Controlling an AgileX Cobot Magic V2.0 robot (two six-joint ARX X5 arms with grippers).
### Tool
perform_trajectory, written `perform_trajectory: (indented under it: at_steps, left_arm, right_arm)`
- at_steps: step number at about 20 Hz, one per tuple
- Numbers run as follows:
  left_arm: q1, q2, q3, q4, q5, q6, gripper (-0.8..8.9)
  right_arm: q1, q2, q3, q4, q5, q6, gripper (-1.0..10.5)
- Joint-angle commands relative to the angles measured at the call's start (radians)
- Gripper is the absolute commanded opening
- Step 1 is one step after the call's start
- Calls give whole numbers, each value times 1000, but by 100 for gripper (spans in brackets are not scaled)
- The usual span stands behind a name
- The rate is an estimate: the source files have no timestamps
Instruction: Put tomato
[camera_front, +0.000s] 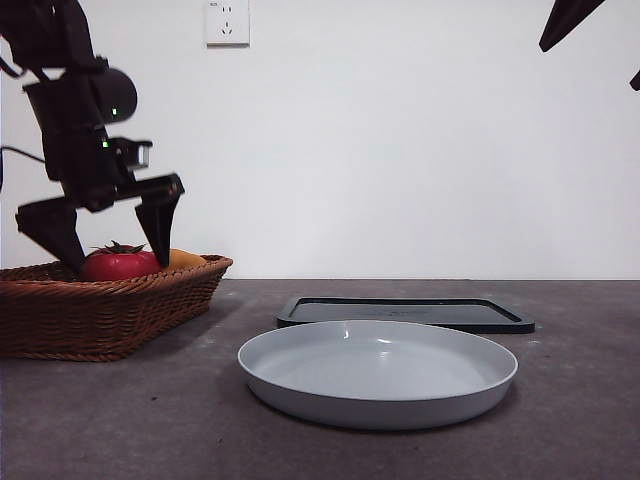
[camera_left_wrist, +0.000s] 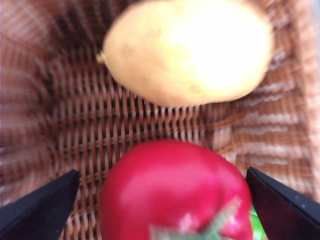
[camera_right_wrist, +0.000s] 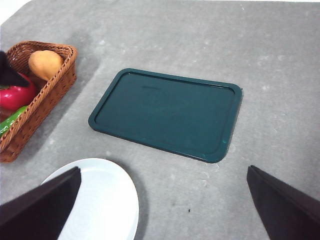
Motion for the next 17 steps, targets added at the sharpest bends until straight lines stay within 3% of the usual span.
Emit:
perform_trajectory:
  at_steps: [1,4,5,9,13,17]
  left_arm:
    - [-6,45,28,-1,-1,26,648]
    - [-6,58,28,-10,-1,35,644]
    - [-6,58,29,-9,-1,36,600]
    - [-6,58,29,-26,-1,36,225]
    - [-6,58,72,-90,-1,36,213]
    - [-12,56,238,-295,6,11,213]
  right_arm:
    - [4,6,14,9,0,-6,670]
    - [4,6,14,9,0,-6,670]
    - [4,6,14,9,0,-6,670]
    - [4,6,14,9,0,-6,670]
    - [4,6,14,9,0,-6,670]
    - [4,6,14,10,0,-6,670]
